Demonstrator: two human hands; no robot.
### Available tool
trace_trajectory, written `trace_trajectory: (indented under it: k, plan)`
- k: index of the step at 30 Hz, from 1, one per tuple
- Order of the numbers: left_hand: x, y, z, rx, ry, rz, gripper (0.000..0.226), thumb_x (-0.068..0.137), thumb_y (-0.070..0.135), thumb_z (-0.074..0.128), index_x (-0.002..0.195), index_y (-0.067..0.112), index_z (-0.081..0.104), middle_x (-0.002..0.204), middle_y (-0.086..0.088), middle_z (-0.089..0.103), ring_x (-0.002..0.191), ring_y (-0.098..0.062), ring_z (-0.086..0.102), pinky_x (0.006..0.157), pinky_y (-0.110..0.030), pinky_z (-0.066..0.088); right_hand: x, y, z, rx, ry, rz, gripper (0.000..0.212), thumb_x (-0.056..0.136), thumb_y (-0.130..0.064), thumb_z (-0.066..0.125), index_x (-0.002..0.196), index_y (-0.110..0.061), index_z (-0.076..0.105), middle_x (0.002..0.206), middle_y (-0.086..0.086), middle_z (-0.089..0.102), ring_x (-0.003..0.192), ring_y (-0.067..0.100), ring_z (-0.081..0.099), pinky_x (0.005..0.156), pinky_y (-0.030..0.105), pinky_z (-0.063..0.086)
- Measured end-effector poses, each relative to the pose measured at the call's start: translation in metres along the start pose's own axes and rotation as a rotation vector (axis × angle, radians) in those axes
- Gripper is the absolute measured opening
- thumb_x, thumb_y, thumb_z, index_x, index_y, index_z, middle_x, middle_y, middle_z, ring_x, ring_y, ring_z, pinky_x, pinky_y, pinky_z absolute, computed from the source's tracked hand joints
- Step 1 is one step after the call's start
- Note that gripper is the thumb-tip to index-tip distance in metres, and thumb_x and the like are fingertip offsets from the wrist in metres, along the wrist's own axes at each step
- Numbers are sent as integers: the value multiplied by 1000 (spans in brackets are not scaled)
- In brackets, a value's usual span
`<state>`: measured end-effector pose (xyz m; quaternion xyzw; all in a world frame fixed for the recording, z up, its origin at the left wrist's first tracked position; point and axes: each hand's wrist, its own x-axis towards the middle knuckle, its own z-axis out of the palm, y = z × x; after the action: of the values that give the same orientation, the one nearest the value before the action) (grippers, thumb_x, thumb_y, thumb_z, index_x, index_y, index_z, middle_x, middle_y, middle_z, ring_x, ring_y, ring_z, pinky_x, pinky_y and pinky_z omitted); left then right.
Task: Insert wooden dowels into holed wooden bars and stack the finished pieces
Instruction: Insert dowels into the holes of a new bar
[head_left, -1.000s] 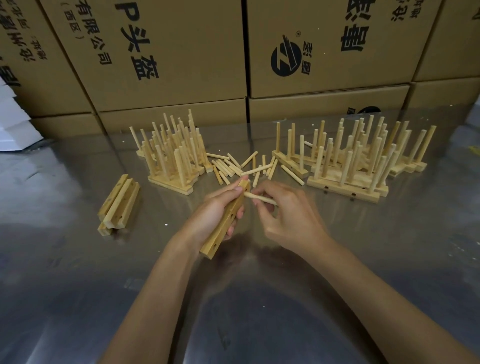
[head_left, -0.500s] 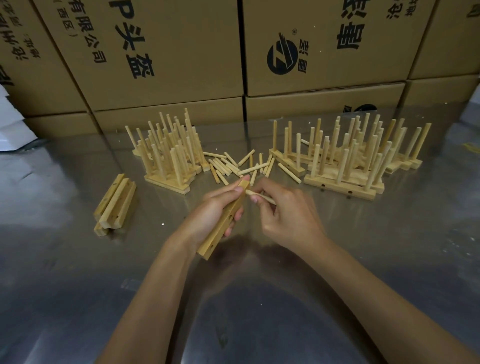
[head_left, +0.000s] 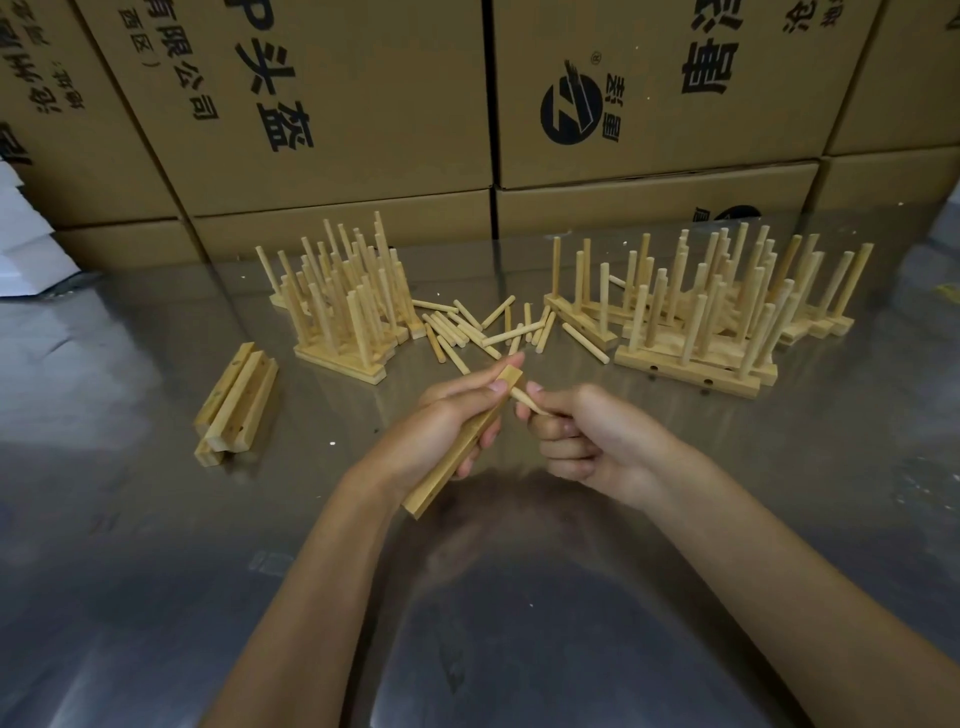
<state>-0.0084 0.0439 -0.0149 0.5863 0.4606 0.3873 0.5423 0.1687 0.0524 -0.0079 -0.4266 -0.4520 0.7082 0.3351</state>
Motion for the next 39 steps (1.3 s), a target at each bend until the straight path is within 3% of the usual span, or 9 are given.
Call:
trace_trajectory:
  k: [5, 7, 11, 15, 19, 23, 27, 32, 39]
  plan:
    - [-1, 1, -4, -6, 23, -68, 31, 104, 29, 49, 130, 39, 63, 64, 0, 55, 47, -9, 48, 42, -22, 39, 0, 12, 8, -1090, 302, -504, 27, 104, -36, 41, 95, -20, 60, 61, -13, 54, 60, 10, 55, 52, 28, 32]
    - [-1, 1, -5, -43, 49, -95, 30, 104, 27, 50, 127, 37, 65, 63, 3, 58, 46, -6, 50, 41, -21, 40, -3, 16, 9, -1341, 335, -623, 20, 101, -42, 43, 107, -26, 52, 69, -11, 53, 65, 16, 54, 55, 32, 31]
    - [1, 1, -10, -89, 96, -110, 31, 103, 27, 50, 130, 37, 63, 63, -3, 54, 43, -13, 45, 40, -21, 37, -2, 11, 5, -1291, 409, -712, 23, 94, -41, 54, 112, -31, 44, 70, -16, 46, 57, 3, 46, 60, 30, 33]
    - [2, 0, -15, -89, 114, -127, 34, 104, 28, 48, 135, 36, 59, 64, -4, 54, 43, -16, 45, 41, -21, 37, -4, 6, 3, -1344, 401, -751, 8, 96, -35, 56, 101, -28, 55, 91, -12, 59, 74, 15, 58, 61, 29, 35]
    - [2, 0, -10, -87, 106, -102, 34, 106, 27, 45, 136, 35, 58, 62, -4, 53, 43, -16, 44, 41, -21, 35, -5, 8, 7, -1506, 399, -815, 8, 102, -25, 49, 104, -19, 55, 81, -6, 47, 57, 21, 43, 47, 28, 21]
    - [1, 0, -6, -68, 115, -58, 35, 106, 26, 44, 137, 33, 58, 61, -2, 52, 44, -16, 43, 42, -22, 35, -4, 11, 7, -1538, 448, -774, 18, 98, -18, 50, 90, -24, 36, 65, -9, 39, 50, 20, 34, 47, 29, 17]
    - [1, -2, -5, -42, 80, -43, 36, 106, 27, 44, 139, 33, 57, 64, -4, 50, 44, -13, 44, 41, -23, 38, 1, 17, 8, -1415, 442, -705, 15, 95, -17, 49, 86, -27, 41, 58, -6, 46, 50, 18, 45, 55, 28, 28]
    - [3, -4, -2, -5, 87, -48, 35, 106, 29, 44, 137, 40, 57, 66, -3, 50, 46, -11, 45, 42, -23, 39, 9, 17, 2, -1005, 409, -525, 34, 99, -24, 50, 64, -24, 48, 51, -8, 45, 48, 8, 42, 47, 26, 24]
    - [4, -6, 0, 64, 90, -61, 37, 106, 30, 44, 139, 40, 55, 67, -2, 51, 48, -6, 48, 45, -24, 39, 12, 14, 2, -765, 308, -335, 39, 101, -27, 48, 64, -17, 51, 55, -6, 39, 56, 13, 38, 57, 31, 26]
